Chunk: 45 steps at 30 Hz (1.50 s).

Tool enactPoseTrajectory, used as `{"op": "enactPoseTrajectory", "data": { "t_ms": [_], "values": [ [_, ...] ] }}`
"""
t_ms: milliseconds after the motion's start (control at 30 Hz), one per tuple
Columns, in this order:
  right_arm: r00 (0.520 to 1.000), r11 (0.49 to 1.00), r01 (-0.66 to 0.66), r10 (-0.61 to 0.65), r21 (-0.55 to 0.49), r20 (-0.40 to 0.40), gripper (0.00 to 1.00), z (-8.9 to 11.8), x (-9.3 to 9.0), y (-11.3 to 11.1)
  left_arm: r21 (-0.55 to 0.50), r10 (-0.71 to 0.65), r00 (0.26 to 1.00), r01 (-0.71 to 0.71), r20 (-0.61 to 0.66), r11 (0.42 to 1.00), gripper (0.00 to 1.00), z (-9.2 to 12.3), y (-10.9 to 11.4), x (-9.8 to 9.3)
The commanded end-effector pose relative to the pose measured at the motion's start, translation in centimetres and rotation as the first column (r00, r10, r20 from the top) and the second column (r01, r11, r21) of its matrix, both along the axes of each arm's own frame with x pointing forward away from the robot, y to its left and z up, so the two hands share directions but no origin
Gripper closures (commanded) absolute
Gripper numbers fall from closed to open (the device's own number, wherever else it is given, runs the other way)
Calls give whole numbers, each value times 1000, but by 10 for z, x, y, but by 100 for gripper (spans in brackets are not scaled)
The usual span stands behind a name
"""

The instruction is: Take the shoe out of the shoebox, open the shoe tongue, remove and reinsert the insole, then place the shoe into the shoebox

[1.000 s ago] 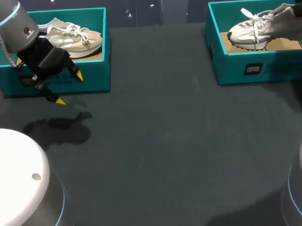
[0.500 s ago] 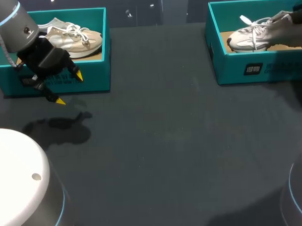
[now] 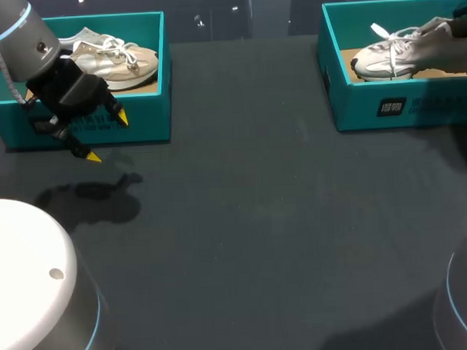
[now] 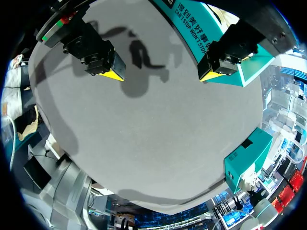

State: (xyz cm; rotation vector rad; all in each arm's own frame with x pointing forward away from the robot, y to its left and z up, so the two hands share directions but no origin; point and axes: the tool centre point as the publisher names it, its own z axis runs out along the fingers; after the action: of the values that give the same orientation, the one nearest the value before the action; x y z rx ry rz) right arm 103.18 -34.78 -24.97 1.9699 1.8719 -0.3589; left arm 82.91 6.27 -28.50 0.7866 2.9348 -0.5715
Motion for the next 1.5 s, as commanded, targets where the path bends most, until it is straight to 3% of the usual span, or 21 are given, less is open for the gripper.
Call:
{"op": "enactPoseTrajectory", "data": {
  "t_ms": [33,700,967,1500],
  "values": [
    [1000,1000,3,-3,-1,-7,100,-15,4,0,1,0,1000,0,2,1000,0,0,1,-1],
    [999,1000,-29,29,8,26,100,-43,-17,8,1,0,1000,0,2,1000,0,0,1,-1],
    [999,999,-48,48,19,21,100,-55,-18,20,1,0,1000,0,2,1000,0,0,1,-1],
    [999,999,-31,30,28,27,100,-80,-18,15,1,0,1000,0,2,1000,0,0,1,-1]
  ]
}}
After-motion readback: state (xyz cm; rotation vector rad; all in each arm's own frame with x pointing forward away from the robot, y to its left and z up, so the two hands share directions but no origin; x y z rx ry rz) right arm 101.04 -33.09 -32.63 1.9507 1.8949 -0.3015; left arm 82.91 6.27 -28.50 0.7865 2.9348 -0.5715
